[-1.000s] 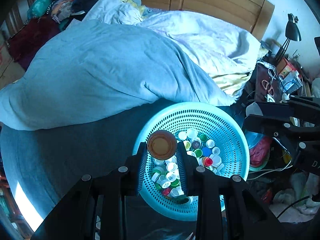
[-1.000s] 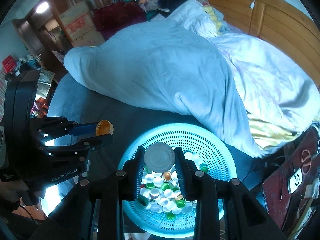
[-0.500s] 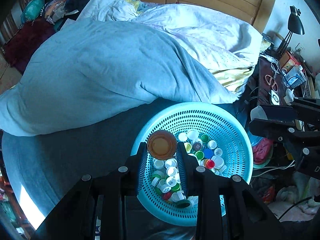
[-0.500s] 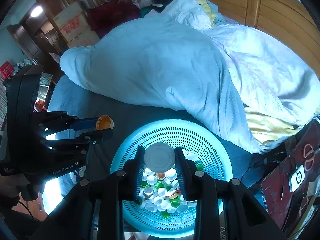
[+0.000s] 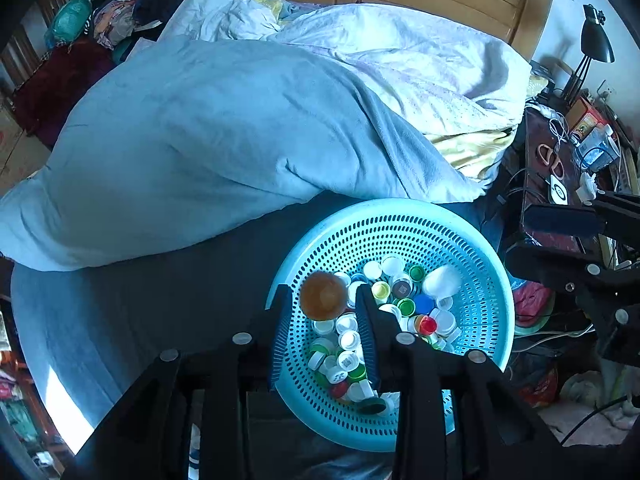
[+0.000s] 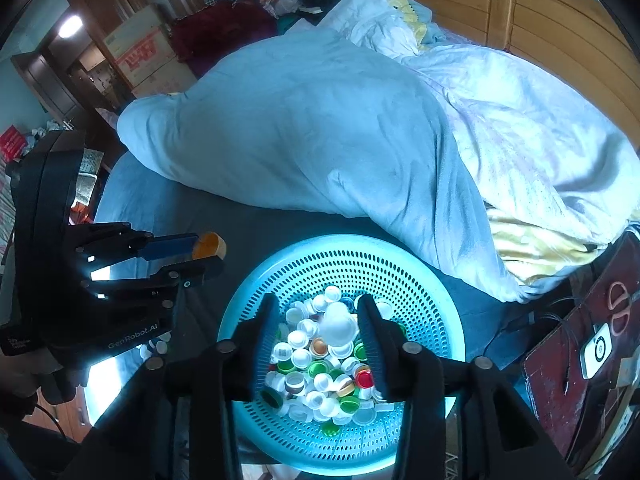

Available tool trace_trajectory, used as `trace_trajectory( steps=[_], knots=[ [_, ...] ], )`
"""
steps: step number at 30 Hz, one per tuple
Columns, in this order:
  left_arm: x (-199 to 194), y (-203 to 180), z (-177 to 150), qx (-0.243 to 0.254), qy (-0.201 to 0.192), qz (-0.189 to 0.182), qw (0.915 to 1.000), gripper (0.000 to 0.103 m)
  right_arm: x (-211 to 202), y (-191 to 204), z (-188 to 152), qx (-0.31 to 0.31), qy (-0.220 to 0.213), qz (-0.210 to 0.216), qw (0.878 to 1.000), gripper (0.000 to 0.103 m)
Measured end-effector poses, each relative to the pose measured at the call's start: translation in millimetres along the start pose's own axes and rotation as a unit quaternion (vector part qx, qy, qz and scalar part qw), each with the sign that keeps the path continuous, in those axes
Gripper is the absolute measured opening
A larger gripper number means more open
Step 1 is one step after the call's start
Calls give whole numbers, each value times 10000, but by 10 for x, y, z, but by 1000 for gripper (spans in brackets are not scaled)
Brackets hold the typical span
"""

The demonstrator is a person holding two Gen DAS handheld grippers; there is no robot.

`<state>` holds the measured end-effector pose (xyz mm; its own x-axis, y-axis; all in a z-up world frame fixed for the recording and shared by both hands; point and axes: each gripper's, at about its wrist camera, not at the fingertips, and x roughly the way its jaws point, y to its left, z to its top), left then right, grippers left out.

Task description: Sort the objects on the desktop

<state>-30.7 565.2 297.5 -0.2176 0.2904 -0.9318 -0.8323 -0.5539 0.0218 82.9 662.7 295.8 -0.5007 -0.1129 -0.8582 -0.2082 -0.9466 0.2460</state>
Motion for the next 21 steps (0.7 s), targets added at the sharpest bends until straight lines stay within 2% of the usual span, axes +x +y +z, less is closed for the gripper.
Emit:
trace_trajectory(
  steps=[6, 10, 12, 21],
  knots=[
    [-9, -9, -58, -35, -20, 70, 10000, 35, -13, 6, -30, -10, -14, -24, 10000, 55],
    [-34, 0, -98, -88, -69, 96, 9999, 43, -26, 23, -48, -28, -41, -52, 10000, 61],
    [-53, 20, -131, -121, -93, 94, 9998, 44, -31, 53, -63, -46, -56, -67, 10000, 65],
    [-123, 282, -428, -421, -96, 123, 9990, 44, 60, 391, -121, -270, 38, 33, 9996, 66]
  ],
)
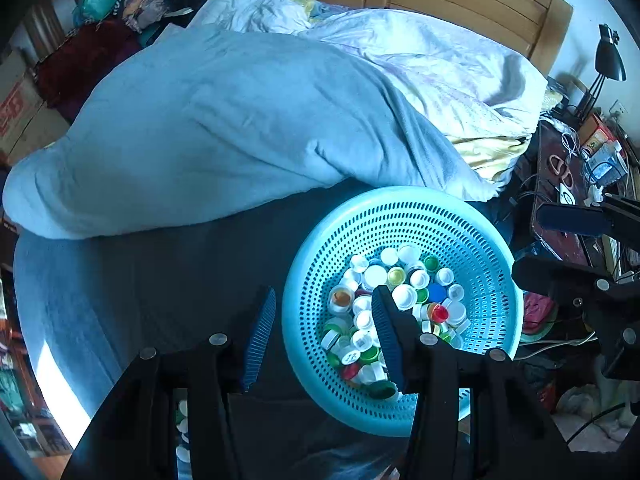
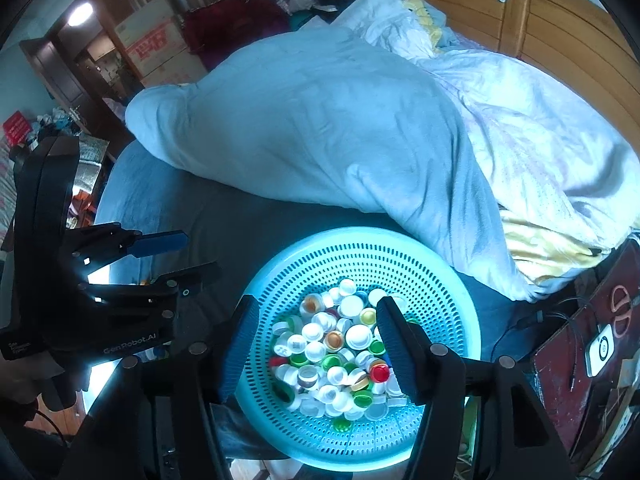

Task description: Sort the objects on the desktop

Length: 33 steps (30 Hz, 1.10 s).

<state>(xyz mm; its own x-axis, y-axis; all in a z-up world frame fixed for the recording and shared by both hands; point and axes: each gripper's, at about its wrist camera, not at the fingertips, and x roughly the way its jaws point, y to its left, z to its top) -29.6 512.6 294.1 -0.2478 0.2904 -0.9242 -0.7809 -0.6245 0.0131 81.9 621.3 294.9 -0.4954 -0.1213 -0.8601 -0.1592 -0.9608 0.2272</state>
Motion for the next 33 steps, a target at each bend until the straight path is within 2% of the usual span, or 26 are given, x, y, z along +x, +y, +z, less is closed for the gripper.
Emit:
trace_trajectory(
  steps=[6, 10, 15, 21, 24, 27, 31, 33],
  knots=[
    [-45, 316, -270, -364, -4, 30, 9993, 47, 113, 358, -22, -303, 80, 140, 9994, 74],
    [-56, 574, -544, -671, 6, 53, 9977, 48, 253, 686, -58, -584, 240, 254, 9977, 75],
    [-53, 1037, -1061, -1182, 135, 164, 9928, 48, 482, 1223, -110, -1020, 443, 486, 9926, 80],
    [-31, 1765, -1887, -1884, 280, 481, 9805, 48, 944, 1942, -320, -1486, 739, 721, 9835, 88],
    [24, 2165, -2433, -2379, 333, 702, 9682, 49, 1294, 2241, -534, -1651, 929, 783, 9788, 91],
    [167, 2531, -3037, -2917, 289, 954, 9513, 49, 1728, 2405, -789, -1719, 1043, 775, 9765, 93],
    [432, 2896, -3828, -3660, 97, 1341, 9208, 49, 2325, 2519, -1122, -1729, 987, 769, 9770, 93],
    [558, 2975, -4129, -3858, -28, 1513, 9101, 49, 2606, 2571, -1261, -1829, 835, 783, 9765, 93]
  ],
)
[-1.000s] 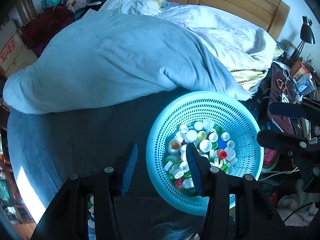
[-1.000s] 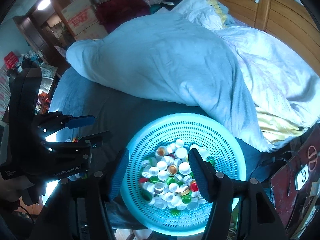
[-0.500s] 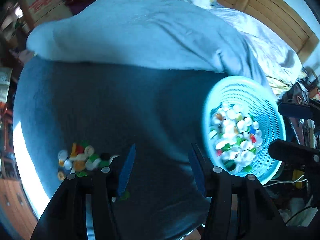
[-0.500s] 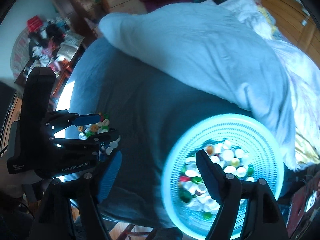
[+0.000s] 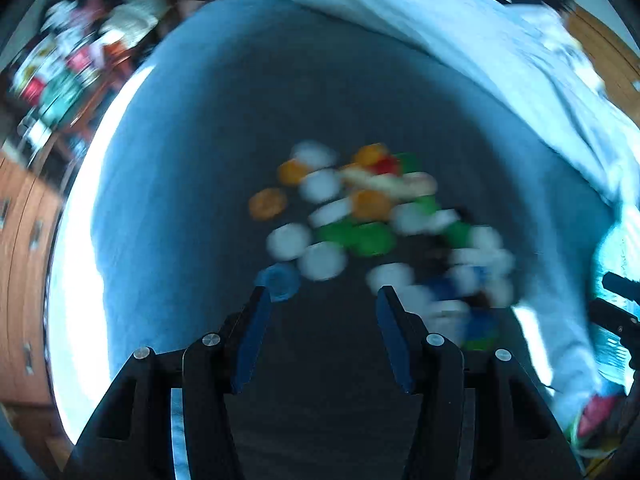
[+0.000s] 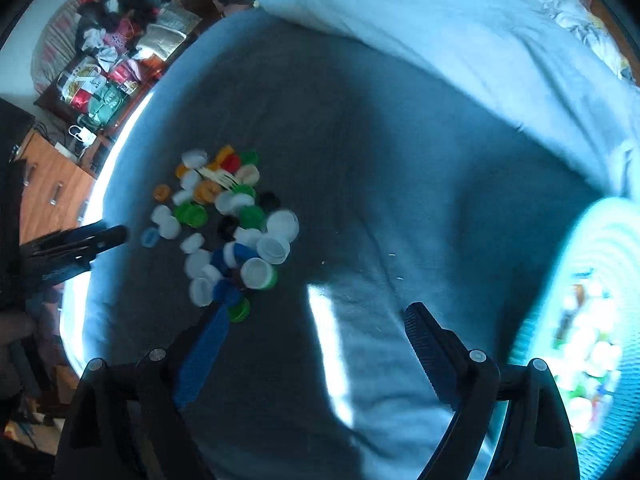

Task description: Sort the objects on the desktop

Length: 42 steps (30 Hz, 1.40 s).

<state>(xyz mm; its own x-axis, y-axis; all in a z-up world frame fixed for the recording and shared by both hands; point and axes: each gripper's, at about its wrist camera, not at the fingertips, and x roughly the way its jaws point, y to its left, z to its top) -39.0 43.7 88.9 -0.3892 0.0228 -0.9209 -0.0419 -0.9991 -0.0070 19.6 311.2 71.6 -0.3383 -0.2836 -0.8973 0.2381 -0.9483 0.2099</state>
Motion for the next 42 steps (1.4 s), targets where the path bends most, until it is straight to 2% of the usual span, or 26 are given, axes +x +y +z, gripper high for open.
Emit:
trace_trajectory(
  steps=[3, 7, 10, 15, 19, 22, 25, 27, 30, 42],
  knots=[
    [220, 281, -238, -275, -285, 130, 9991, 49, 350, 30, -52, -193, -286, -141, 9993, 93],
    [420, 427, -465, -531, -687, 287, 9958, 49, 574, -41, -159, -181, -710, -262, 9970, 93],
    [543, 500, -607, -717, -832, 350, 9933, 52, 701, -88, -260, -227, -835, -339, 9957, 93],
    [490, 437, -680, -760, -1162, 635, 9883, 65, 827, -148, -373, -406, -1119, -361, 9922, 99],
    [531, 418, -643, -801, -1059, 874, 9873, 82, 912, -146, -371, -440, -1128, -385, 9919, 103],
    [554, 443, -626, -986, -881, 1081, 9853, 100, 937, -126, -359, -470, -1126, -440, 9916, 103],
    [584, 440, -647, -1234, -758, 1108, 9832, 101, 936, -140, -361, -437, -1149, -383, 9917, 103],
    [582, 431, -682, -1270, -857, 1118, 9818, 101, 946, -136, -353, -447, -1129, -403, 9918, 103],
    [598, 501, -702, -1398, -904, 904, 9819, 101, 940, -146, -365, -449, -1131, -401, 9918, 103],
    [617, 446, -699, -1367, -908, 957, 9818, 102, 932, -151, -376, -457, -1132, -406, 9917, 103]
  ],
)
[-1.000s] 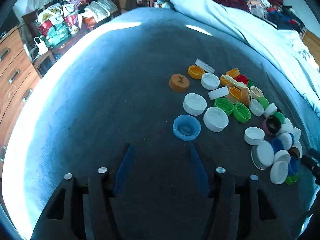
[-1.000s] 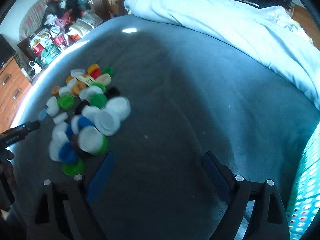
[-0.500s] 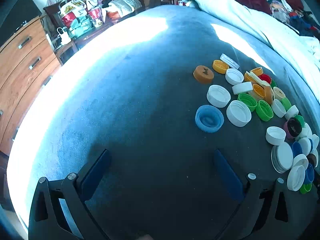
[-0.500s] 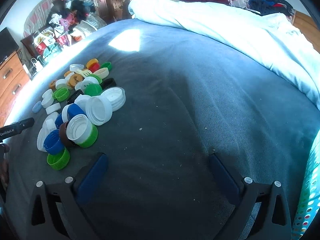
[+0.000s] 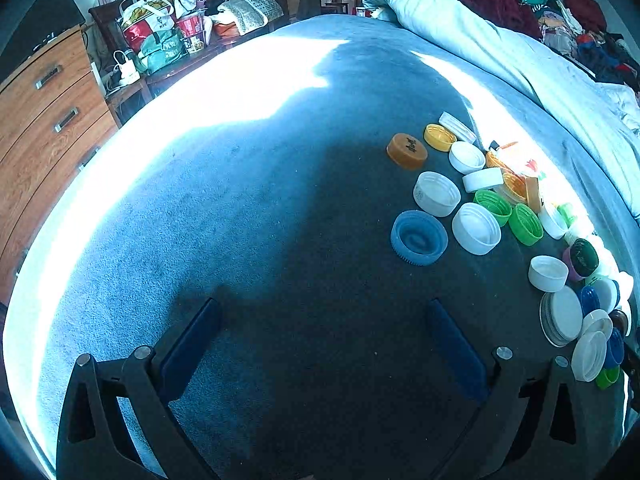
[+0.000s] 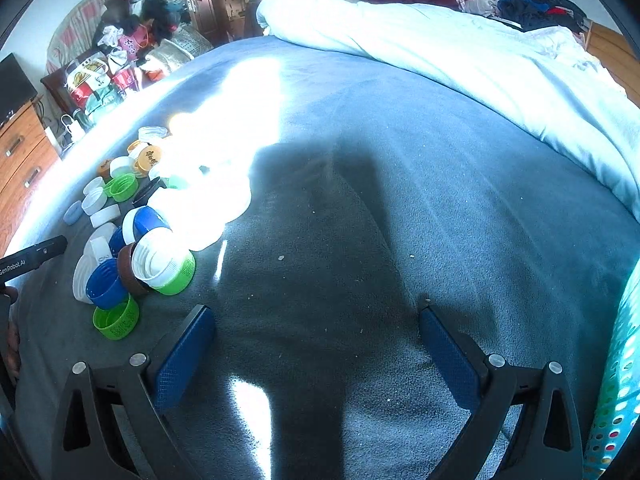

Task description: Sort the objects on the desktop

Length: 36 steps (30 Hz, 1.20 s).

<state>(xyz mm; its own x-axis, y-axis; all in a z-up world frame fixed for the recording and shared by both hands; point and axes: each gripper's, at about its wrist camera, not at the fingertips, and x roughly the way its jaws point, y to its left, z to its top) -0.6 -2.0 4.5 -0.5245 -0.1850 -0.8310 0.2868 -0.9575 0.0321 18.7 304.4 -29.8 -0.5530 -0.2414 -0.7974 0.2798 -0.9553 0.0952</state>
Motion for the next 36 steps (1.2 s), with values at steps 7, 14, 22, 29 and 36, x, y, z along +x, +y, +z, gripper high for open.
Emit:
trace_trajectory(
  steps=[7, 14, 22, 29, 36],
  knots=[
    [22, 8, 12, 5, 7, 9, 10000, 102, 2, 0, 1, -1, -1, 5, 10000, 103],
    [8, -12, 2, 19, 15, 23, 10000, 102, 1, 0, 2, -1, 0, 5, 10000, 103],
    [15, -4, 17, 38, 21, 32, 10000, 102, 0, -1, 2, -1, 2, 5, 10000, 103],
    [23, -12, 20, 64, 20, 72, 10000, 102, -1, -2, 2, -1, 3, 6, 10000, 103],
    [22, -10, 22, 67, 21, 71, 9999, 102, -2, -2, 1, -2, 2, 6, 10000, 103]
  ],
)
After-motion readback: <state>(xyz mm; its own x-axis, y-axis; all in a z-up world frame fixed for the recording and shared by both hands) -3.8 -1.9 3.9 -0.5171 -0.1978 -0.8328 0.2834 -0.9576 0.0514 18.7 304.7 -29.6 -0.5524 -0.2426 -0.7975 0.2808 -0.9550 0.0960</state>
